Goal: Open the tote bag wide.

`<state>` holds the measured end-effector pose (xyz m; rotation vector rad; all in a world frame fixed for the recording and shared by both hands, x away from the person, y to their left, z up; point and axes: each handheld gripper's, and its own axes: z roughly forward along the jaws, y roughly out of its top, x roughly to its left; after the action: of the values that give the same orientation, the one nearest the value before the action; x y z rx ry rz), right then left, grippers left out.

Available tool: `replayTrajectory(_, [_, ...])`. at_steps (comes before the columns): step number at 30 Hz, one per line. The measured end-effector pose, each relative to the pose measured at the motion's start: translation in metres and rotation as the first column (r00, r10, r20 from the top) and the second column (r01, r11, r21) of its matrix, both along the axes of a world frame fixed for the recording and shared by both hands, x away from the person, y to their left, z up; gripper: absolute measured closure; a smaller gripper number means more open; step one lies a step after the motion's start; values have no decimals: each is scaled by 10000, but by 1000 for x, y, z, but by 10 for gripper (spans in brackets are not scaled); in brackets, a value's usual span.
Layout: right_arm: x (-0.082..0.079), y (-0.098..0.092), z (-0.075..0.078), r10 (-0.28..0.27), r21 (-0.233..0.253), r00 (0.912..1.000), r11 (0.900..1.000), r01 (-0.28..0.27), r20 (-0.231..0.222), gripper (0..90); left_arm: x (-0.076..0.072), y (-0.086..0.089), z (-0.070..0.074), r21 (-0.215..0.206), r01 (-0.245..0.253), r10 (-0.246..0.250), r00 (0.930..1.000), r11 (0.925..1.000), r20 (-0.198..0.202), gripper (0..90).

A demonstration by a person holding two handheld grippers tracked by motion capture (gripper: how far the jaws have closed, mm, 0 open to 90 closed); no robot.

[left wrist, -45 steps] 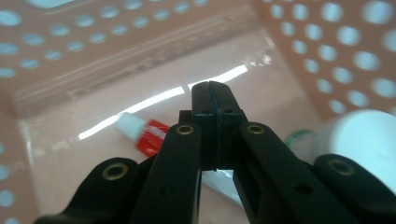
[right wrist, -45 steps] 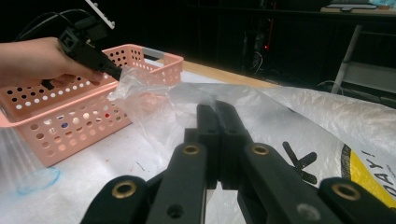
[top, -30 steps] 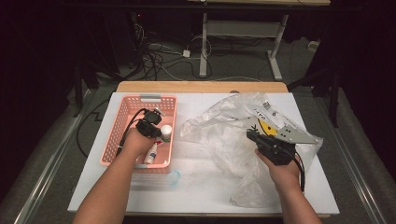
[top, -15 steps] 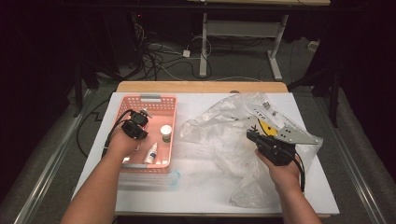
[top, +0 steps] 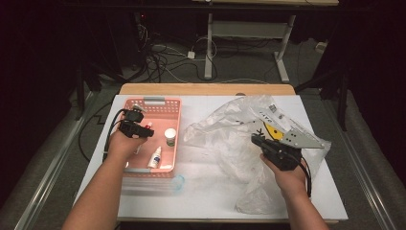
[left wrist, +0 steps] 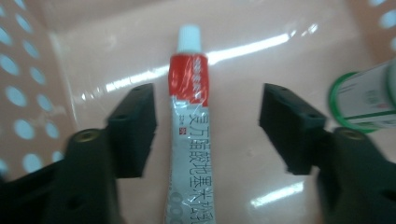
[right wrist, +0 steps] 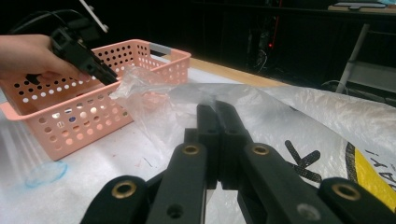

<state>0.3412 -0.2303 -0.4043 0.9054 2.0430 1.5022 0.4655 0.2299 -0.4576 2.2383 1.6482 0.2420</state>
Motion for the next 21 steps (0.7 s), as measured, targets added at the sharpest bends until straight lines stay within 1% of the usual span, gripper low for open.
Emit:
replayTrajectory(2, [0, 1, -1, 30, -42, 10000, 10000, -30, 21, 900, 4, -1, -6, 58, -162, 164, 9991, 9999, -388, 321])
replayTrajectory(3, [0, 1, -1, 48, -41, 10000, 10000, -48, -28, 900, 5, -2, -8, 108, -209, 214, 9987, 9997, -454, 322])
replayTrajectory(5, [0, 1, -1, 27, -8, 10000, 10000, -27, -61, 900, 6, -2, -7, 88, -328, 332, 9986, 9994, -413, 334])
replayTrajectory(6, [1, 0, -1, 41, -40, 10000, 10000, -41, -27, 900, 6, -2, -7, 76, -281, 284, 9989, 9996, -386, 350])
replayTrajectory(7, [1, 0, -1, 3, -13, 10000, 10000, -3, -36, 900, 5, -2, -7, 72, -208, 211, 9990, 9998, -387, 395])
replayTrajectory(11, [1, -2, -1, -60, 42, 10000, 10000, 60, -23, 900, 2, -3, -5, 64, 28, -25, 9989, 10000, -469, 515])
replayTrajectory(13, [0, -2, 0, -66, 36, 10000, 10000, 66, -5, 900, 1, -3, -4, 67, 69, -66, 9987, 10000, -502, 569])
replayTrajectory(16, [-1, -3, 0, -65, 77, 10000, 9999, 65, 7, 900, -2, -5, -5, 97, 389, -385, 9987, 9992, -334, 661])
replayTrajectory(21, [-1, -2, 1, -55, 98, 10000, 9999, 55, 9, 900, -2, -4, -5, 14, 401, -400, 9987, 9992, -315, 678])
